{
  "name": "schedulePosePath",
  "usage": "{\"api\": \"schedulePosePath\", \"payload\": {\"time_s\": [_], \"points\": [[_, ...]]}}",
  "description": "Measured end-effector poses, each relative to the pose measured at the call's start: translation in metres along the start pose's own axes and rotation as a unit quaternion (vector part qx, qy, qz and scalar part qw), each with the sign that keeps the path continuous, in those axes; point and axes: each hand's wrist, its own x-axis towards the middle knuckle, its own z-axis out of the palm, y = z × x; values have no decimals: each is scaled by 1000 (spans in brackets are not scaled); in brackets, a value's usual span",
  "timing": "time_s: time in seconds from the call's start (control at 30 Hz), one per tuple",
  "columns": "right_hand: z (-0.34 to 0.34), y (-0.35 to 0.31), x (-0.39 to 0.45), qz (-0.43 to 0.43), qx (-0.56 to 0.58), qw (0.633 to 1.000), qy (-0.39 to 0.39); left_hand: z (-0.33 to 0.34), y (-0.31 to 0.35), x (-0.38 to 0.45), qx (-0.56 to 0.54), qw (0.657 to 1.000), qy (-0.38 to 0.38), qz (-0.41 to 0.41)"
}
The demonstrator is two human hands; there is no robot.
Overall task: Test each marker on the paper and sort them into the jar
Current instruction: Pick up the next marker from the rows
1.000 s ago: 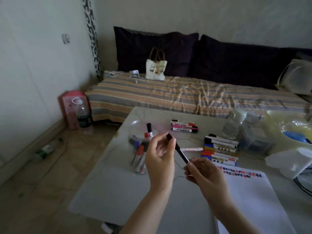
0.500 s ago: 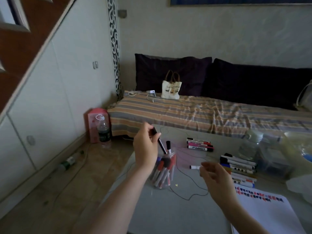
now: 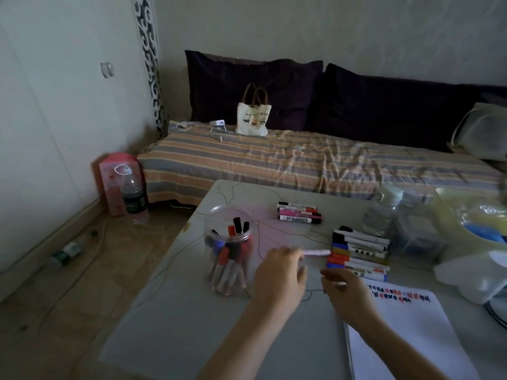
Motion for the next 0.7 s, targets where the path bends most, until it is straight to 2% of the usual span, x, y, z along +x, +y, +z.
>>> {"api": "schedulePosePath", "payload": {"time_s": [0.1,0.17,0.27,0.37,0.5,0.57,0.63,0.7], "points": [[-1,13,20,-45,-113,992,-21,47,-21,-12,108,978,-168,-62],[1,16,35,-106,-186,977,-14,59,-25,-9,158,959,-222,-75],[12,15,60,-169,-284,944,0,73,-25,-6,177,957,-222,-62],[26,8,86,-155,-413,897,3,76,-22,-4,175,962,-194,-80],[39,-1,110,-133,-483,865,-2,82,-24,-3,186,964,-173,-78],[43,-5,116,-133,-503,854,-12,80,-22,-5,156,971,-164,-80],[42,-10,119,-140,-466,873,-23,83,-23,-8,146,967,-191,-90],[31,-26,115,-144,-313,939,-11,78,-22,-5,137,959,-228,-101]]}}
